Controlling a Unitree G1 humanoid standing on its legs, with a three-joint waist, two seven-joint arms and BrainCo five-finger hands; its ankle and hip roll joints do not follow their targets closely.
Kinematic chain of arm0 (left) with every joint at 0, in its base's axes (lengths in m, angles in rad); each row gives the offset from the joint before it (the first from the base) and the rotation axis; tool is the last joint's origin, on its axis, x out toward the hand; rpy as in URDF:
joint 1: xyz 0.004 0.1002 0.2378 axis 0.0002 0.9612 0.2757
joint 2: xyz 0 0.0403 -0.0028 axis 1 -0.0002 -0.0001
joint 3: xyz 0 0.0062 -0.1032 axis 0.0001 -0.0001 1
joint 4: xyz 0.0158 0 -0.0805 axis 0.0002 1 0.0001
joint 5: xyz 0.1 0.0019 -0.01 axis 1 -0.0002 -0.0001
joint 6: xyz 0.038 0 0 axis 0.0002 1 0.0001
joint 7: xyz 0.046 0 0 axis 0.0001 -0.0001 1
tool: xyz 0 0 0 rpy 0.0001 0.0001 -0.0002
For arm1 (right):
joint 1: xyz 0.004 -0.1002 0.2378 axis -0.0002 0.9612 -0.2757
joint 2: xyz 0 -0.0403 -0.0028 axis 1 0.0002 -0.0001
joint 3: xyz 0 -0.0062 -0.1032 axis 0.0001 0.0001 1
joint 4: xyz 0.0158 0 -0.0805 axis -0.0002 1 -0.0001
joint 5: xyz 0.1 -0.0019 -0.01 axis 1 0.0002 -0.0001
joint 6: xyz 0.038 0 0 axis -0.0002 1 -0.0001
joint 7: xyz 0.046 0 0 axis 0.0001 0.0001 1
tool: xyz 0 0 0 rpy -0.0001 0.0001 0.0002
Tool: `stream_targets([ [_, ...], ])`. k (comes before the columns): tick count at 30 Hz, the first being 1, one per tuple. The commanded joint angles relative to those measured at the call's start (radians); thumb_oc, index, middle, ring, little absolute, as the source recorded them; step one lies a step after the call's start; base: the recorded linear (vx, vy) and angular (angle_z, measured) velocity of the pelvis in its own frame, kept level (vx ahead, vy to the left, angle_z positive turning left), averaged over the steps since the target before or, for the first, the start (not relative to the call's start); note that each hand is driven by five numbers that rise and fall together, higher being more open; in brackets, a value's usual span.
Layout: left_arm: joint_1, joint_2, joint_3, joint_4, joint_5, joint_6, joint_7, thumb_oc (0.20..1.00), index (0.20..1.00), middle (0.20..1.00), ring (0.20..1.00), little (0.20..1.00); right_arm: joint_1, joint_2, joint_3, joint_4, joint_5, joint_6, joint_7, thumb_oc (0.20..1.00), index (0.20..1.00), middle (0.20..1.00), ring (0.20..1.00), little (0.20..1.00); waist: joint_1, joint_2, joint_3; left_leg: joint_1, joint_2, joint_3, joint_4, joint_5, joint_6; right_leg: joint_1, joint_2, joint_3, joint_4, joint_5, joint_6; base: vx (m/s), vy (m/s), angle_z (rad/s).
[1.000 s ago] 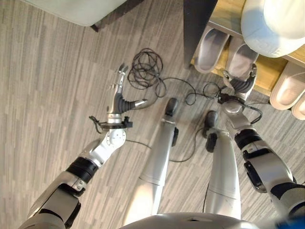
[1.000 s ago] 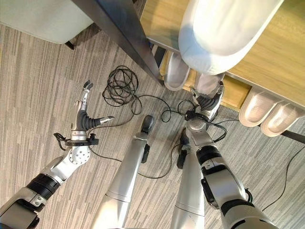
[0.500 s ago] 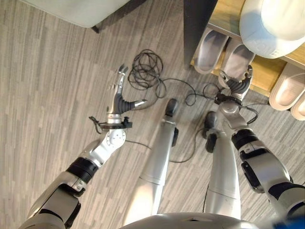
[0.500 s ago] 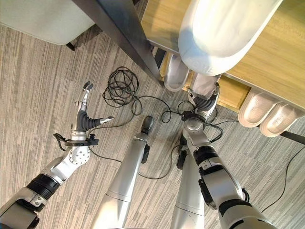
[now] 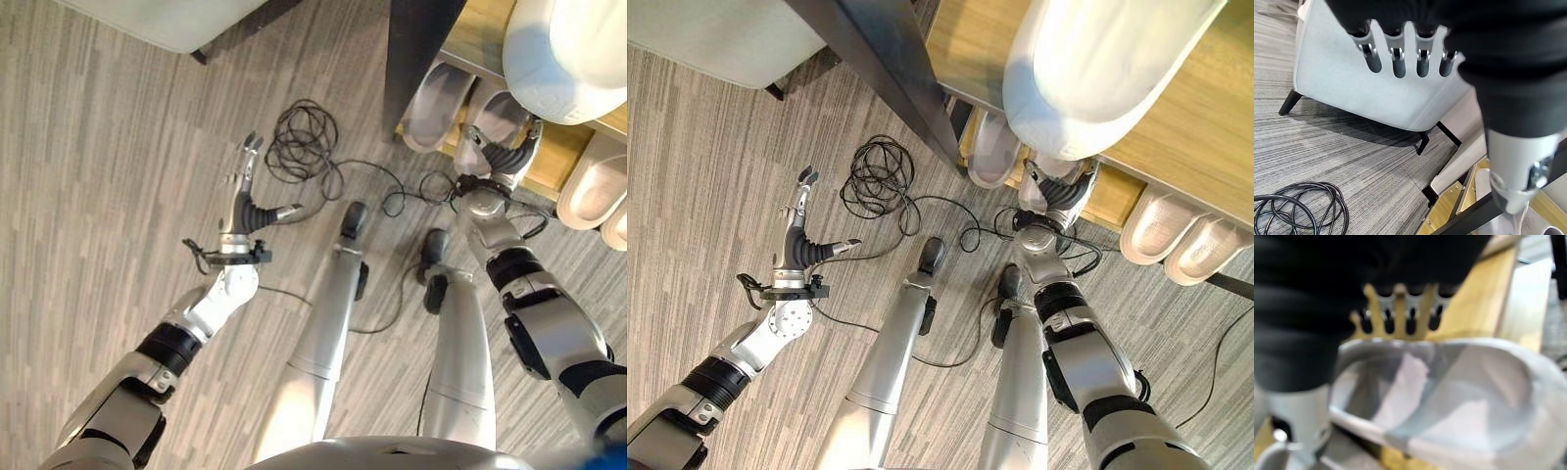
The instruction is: Arrange the slippers neatly on the shoe rack.
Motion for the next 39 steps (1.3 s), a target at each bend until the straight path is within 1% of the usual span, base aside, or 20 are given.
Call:
stream_targets([
  [1,0.008,0.028,0.002,-0.005,0.01,-0.027,0.024,1.0,1.0,1.0,1.0,1.0,-0.027,-0.048,-0.002,-0.03,-0.076,0.007,-0.042,1.0,1.0,1.0,1.0,1.0,0.002,0.045,0.021,-0.018,-0.008,0.029,-0.115,0.002,0.055,0.049,0.026,0.026,-0.051,0.015,-0.019,0.0,0.0,0.0],
  [5,0.013,0.041,0.01,-0.013,0.013,-0.034,0.018,1.0,1.0,1.0,1.0,1.0,-0.054,-0.061,0.004,-0.006,-0.104,0.032,-0.041,1.0,1.0,1.0,1.0,1.0,0.005,0.039,0.024,-0.013,-0.008,0.033,-0.115,0.002,0.053,0.048,0.027,0.027,-0.046,0.012,-0.022,0.0,0.0,0.0],
  [15,0.02,0.05,0.009,-0.027,0.007,-0.04,0.015,1.0,1.0,1.0,1.0,1.0,-0.096,-0.093,0.003,0.017,-0.119,0.049,-0.049,1.0,1.0,1.0,1.0,1.0,0.011,0.044,0.029,-0.015,-0.013,0.029,-0.124,0.005,0.053,0.048,0.022,0.026,-0.049,0.01,-0.02,0.0,0.0,0.0],
  [26,0.05,0.071,0.02,-0.043,0.01,-0.046,0.016,1.0,1.0,1.0,1.0,1.0,-0.093,-0.141,-0.02,0.016,-0.136,0.07,-0.071,1.0,1.0,1.0,1.0,1.0,0.014,0.046,0.026,-0.028,-0.019,0.032,-0.112,0.002,0.053,0.041,0.016,0.025,-0.04,0.005,-0.018,0.01,0.002,0.01],
  [33,0.058,0.084,0.013,-0.051,0.011,-0.052,0.01,1.0,1.0,1.0,1.0,1.0,-0.115,-0.159,-0.013,0.05,-0.116,0.062,-0.058,1.0,1.0,1.0,1.0,1.0,0.019,0.047,0.022,-0.029,-0.021,0.032,-0.105,-0.002,0.055,0.035,0.017,0.026,-0.033,0.0,-0.021,0.0,0.0,0.0],
  [34,0.06,0.086,0.017,-0.048,0.01,-0.053,0.008,1.0,1.0,1.0,1.0,1.0,-0.116,-0.153,-0.013,0.045,-0.106,0.049,-0.053,1.0,1.0,1.0,1.0,1.0,0.02,0.047,0.018,-0.031,-0.022,0.032,-0.098,-0.004,0.056,0.033,0.017,0.025,-0.027,-0.003,-0.023,0.0,0.0,0.0],
  [39,0.061,0.077,0.022,-0.041,0.003,-0.053,0.002,1.0,1.0,1.0,1.0,1.0,-0.098,-0.137,-0.017,0.023,-0.096,0.028,-0.047,1.0,1.0,1.0,1.0,1.0,0.02,0.045,0.013,-0.03,-0.023,0.034,-0.086,-0.007,0.056,0.034,0.02,0.024,-0.017,-0.004,-0.025,0.01,0.002,0.03],
])
